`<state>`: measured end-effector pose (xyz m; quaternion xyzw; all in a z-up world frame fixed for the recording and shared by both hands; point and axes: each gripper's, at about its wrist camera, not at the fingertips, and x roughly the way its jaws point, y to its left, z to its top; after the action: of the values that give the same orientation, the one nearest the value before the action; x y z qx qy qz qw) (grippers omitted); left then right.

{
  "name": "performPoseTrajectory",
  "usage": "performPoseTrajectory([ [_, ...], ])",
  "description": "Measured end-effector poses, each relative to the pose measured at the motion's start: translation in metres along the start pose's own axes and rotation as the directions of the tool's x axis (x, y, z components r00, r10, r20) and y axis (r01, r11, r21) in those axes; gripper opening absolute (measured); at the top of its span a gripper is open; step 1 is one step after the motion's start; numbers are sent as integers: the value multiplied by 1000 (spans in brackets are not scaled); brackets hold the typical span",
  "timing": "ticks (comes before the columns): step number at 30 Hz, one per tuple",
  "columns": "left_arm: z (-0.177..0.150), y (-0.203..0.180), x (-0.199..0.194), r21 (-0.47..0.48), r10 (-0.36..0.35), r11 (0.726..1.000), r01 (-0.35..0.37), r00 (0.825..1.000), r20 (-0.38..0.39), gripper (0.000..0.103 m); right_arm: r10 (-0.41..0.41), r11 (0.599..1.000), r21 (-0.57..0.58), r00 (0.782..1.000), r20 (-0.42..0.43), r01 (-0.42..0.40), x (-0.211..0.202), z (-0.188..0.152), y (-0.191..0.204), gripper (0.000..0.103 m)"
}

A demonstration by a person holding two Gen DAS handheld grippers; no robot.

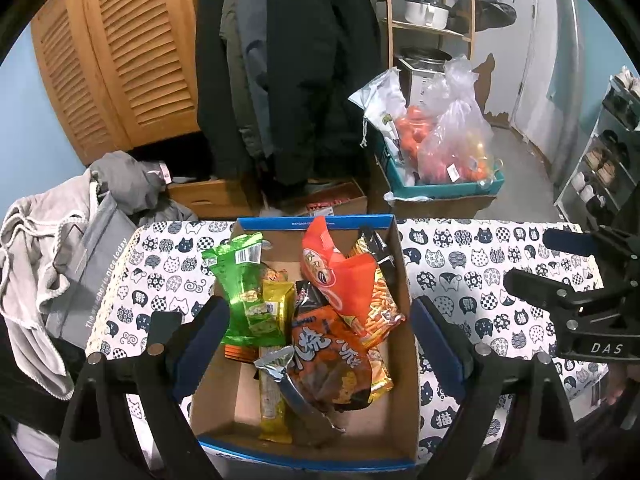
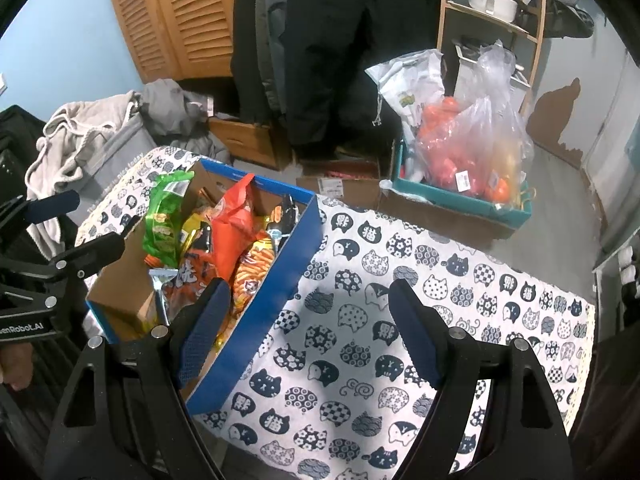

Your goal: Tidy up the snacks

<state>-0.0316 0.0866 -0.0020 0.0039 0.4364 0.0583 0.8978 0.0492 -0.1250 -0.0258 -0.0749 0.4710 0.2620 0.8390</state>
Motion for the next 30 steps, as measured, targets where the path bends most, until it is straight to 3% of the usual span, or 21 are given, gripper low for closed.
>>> performPoseTrajectory([
  [21, -2, 5, 3, -9, 9, 1000, -9, 1000, -6, 93, -2, 1000, -2, 1000, 7, 2, -2, 0, 0, 81],
  [30, -4, 1, 6, -1, 7, 1000, -7, 999, -50, 93, -3, 1000, -1, 1000, 6, 3, -2, 0, 0, 81],
])
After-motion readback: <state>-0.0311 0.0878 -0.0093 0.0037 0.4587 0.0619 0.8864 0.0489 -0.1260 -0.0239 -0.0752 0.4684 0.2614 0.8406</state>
